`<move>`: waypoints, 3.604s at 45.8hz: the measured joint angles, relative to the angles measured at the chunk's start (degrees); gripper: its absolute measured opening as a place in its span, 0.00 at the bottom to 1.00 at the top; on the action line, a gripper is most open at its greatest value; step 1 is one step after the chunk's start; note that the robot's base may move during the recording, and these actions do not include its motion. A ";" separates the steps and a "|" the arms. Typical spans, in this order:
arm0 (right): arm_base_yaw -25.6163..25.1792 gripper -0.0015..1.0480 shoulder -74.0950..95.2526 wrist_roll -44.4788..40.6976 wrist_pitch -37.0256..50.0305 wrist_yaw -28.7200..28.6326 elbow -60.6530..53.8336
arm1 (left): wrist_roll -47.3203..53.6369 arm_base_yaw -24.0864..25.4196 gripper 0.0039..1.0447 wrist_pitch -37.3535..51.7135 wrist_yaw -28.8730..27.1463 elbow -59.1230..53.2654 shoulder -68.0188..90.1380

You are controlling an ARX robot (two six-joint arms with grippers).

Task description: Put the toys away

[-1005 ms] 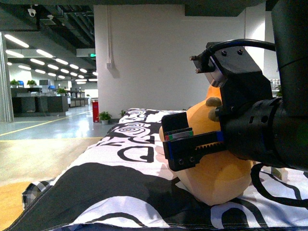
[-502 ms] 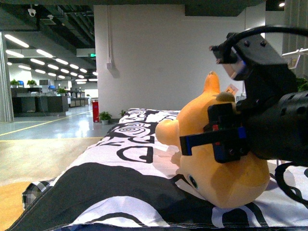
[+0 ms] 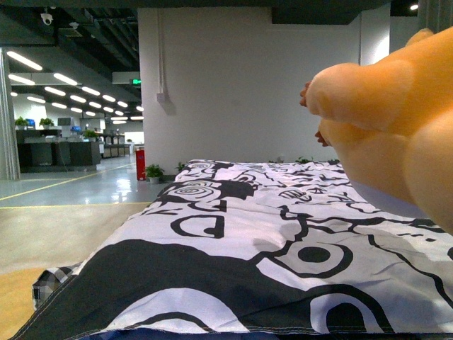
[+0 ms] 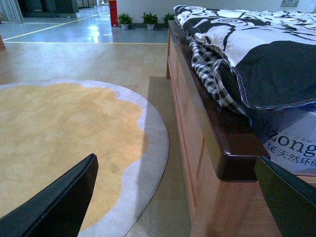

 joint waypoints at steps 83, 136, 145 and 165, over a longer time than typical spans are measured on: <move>1.20 0.08 -40.92 -0.66 0.66 5.84 -34.18 | 0.00 0.04 0.94 0.00 -0.22 0.00 0.00; 1.18 0.08 -41.09 -0.83 0.63 6.45 -34.18 | 0.02 0.00 0.94 0.00 0.00 0.00 -0.04; 1.18 0.08 -41.09 -0.83 0.63 6.38 -34.18 | 0.02 0.00 0.94 0.00 0.07 0.00 -0.07; 1.18 0.08 -41.07 -0.83 0.63 6.36 -34.18 | 0.02 0.04 0.94 0.00 0.09 0.00 -0.07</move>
